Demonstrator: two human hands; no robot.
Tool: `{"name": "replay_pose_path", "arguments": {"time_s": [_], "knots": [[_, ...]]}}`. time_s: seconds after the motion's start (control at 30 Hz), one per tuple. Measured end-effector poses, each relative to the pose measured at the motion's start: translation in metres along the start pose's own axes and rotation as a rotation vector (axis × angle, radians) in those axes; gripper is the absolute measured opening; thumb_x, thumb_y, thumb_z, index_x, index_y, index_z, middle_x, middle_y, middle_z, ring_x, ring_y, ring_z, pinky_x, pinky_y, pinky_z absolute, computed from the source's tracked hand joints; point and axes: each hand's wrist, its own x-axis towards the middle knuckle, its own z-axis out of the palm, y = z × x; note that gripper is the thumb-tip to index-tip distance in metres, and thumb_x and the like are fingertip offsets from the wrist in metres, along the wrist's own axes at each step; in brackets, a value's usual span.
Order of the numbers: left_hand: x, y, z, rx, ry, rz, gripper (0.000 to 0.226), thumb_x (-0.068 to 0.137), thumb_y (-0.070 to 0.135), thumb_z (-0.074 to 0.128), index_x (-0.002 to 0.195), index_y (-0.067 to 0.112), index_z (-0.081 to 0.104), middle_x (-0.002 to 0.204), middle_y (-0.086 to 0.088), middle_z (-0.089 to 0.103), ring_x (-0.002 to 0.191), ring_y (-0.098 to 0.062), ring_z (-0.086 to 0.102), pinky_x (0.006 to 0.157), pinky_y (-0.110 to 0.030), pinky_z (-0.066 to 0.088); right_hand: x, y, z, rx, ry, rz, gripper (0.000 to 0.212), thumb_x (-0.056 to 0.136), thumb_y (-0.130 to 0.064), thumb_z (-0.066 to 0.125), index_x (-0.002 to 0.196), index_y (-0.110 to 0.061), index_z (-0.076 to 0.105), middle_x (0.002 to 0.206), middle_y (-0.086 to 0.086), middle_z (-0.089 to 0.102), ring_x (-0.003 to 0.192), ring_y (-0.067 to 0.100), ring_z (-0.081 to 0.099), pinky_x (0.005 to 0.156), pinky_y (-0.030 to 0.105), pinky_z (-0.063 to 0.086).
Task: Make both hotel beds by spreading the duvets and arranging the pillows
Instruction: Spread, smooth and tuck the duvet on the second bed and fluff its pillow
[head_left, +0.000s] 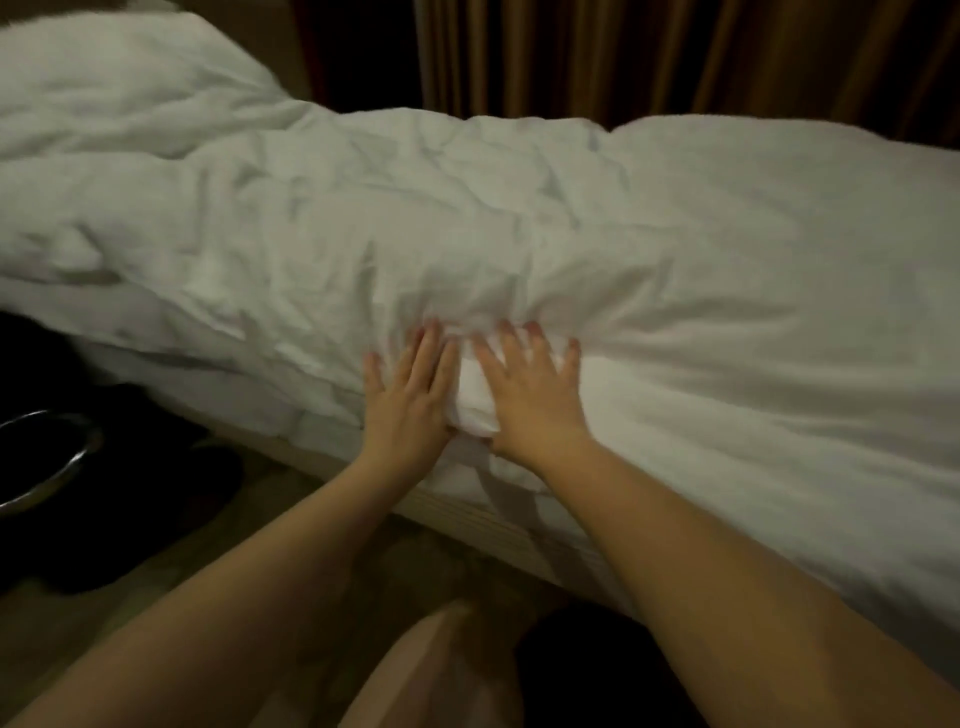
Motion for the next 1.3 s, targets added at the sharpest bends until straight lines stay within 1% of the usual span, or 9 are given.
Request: {"name": "replay_pose_path", "arguments": {"time_s": [0.07,0.17,0.47,0.57,0.67,0.77,0.83,0.97,1.3], "knots": [[0.002,-0.007,0.008,0.032,-0.118,-0.095,0.076,0.095,0.047,0.035,0.152,0.011,-0.002,0.160,-0.007,0.002,0.147,-0.022,0.005,0.110,-0.061,0.008,0.009,-0.002,0.011,-0.026,-0.042,0.026,0.102,0.082,-0.052,0.062,0.151,-0.028,-0.009,0.159,0.005,-0.010,0.145,0.034,-0.005,0.108,0.066,-0.001],[0.005,0.000,0.006,0.021,-0.169,-0.109,0.068,0.101,0.034,0.030,0.150,0.010,-0.009,0.160,-0.005,-0.003,0.147,-0.020,0.001,0.113,-0.053,0.005,0.015,-0.004,0.016,-0.047,-0.007,0.022,0.077,0.095,-0.039,0.045,0.152,-0.028,-0.006,0.160,0.008,-0.009,0.144,0.039,-0.003,0.106,0.070,0.001],[-0.029,-0.047,-0.012,0.176,-0.144,0.061,0.058,0.079,0.021,0.039,0.135,0.011,0.050,0.132,-0.006,0.054,0.124,-0.025,0.051,0.095,-0.054,0.042,0.012,-0.016,0.013,-0.038,0.012,0.031,0.077,0.093,-0.052,0.034,0.152,-0.019,-0.002,0.157,0.017,0.002,0.141,0.047,0.003,0.107,0.070,0.008],[-0.027,-0.073,-0.018,0.248,-0.145,0.105,0.057,0.080,0.017,0.054,0.137,0.015,0.048,0.134,-0.007,0.050,0.127,-0.025,0.046,0.095,-0.056,0.042,0.015,-0.021,0.014,-0.074,0.034,0.051,0.086,0.090,-0.057,0.043,0.152,-0.013,0.003,0.155,0.021,0.009,0.141,0.043,0.008,0.108,0.065,0.011],[-0.018,-0.089,-0.027,0.237,-0.097,-0.002,0.054,0.083,0.018,0.037,0.137,0.015,0.042,0.138,-0.008,0.037,0.127,-0.027,0.035,0.088,-0.059,0.045,0.024,-0.041,0.016,-0.021,0.176,-0.008,0.092,0.073,-0.046,0.069,0.144,-0.002,0.032,0.144,0.024,0.034,0.134,0.038,0.029,0.107,0.060,0.019],[-0.010,-0.119,-0.019,0.251,-0.143,-0.139,0.061,0.096,0.019,0.034,0.151,0.028,0.009,0.158,-0.006,0.005,0.144,-0.027,0.008,0.107,-0.060,0.023,0.040,-0.088,0.014,0.134,0.310,-0.144,0.098,0.045,-0.036,0.087,0.131,-0.003,0.054,0.133,0.023,0.052,0.126,0.038,0.044,0.107,0.057,0.026],[-0.008,-0.147,-0.019,0.222,-0.136,-0.256,0.065,0.099,0.023,0.034,0.151,0.032,-0.004,0.159,-0.004,-0.004,0.146,-0.028,0.001,0.109,-0.058,0.017,0.048,-0.130,0.000,0.178,0.335,-0.262,0.097,0.054,-0.037,0.085,0.139,-0.009,0.047,0.143,0.018,0.044,0.133,0.035,0.037,0.110,0.054,0.020],[-0.005,-0.233,-0.006,0.221,-0.124,-0.340,0.074,0.098,0.029,0.042,0.150,0.027,-0.010,0.159,-0.003,-0.005,0.146,-0.024,-0.002,0.110,-0.057,0.016,0.088,-0.203,-0.010,0.088,0.264,-0.345,0.085,0.095,-0.038,0.047,0.151,-0.015,-0.014,0.158,0.012,-0.016,0.145,0.033,-0.014,0.114,0.053,-0.009],[0.020,-0.455,0.062,0.263,-0.030,-0.206,0.101,0.086,0.044,0.061,0.146,0.031,-0.020,0.159,-0.007,-0.006,0.146,-0.027,0.002,0.110,-0.055,0.015,0.243,-0.343,-0.011,-0.012,0.269,-0.272,0.081,0.093,-0.042,0.052,0.152,-0.032,-0.003,0.159,0.018,-0.004,0.142,0.047,-0.007,0.113,0.056,-0.007]]}}
